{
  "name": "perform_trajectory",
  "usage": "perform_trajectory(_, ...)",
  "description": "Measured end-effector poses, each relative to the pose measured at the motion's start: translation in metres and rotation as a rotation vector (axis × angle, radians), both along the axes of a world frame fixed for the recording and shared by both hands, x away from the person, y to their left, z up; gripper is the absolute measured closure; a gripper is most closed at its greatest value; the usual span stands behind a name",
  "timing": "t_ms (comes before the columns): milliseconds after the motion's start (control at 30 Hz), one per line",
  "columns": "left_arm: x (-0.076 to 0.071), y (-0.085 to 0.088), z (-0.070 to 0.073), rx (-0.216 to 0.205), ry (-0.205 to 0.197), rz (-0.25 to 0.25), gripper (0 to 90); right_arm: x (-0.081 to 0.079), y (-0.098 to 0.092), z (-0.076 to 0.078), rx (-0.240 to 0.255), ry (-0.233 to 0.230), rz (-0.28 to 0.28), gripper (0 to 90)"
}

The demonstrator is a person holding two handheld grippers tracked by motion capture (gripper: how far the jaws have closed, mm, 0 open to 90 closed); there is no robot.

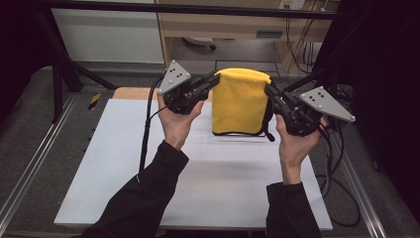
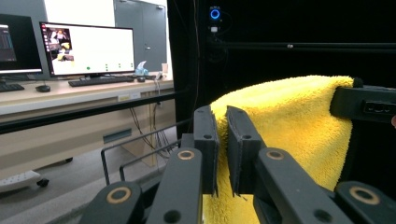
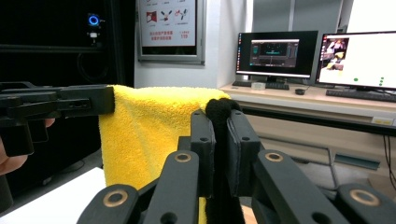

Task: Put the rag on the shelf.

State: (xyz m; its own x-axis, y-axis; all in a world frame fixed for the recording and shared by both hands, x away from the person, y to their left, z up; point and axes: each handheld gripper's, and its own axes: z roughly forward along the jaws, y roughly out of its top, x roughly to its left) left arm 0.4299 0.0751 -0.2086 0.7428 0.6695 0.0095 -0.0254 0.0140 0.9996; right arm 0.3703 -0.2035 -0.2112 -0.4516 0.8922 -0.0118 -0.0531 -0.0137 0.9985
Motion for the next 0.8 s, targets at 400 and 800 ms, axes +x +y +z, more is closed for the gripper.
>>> perform_trajectory(400,0.013,-0.01,0.021,-0.036,-0.016,0.003,83.3,0.01,-0.006,0.021,-0.002,-0.032,-0.025,83.0)
perform_trajectory(800,0.025,-0.017,0.039,-0.049,-0.048,0.014,83.3,0.023,-0.011,0.041,0.007,-0.058,-0.046,83.0)
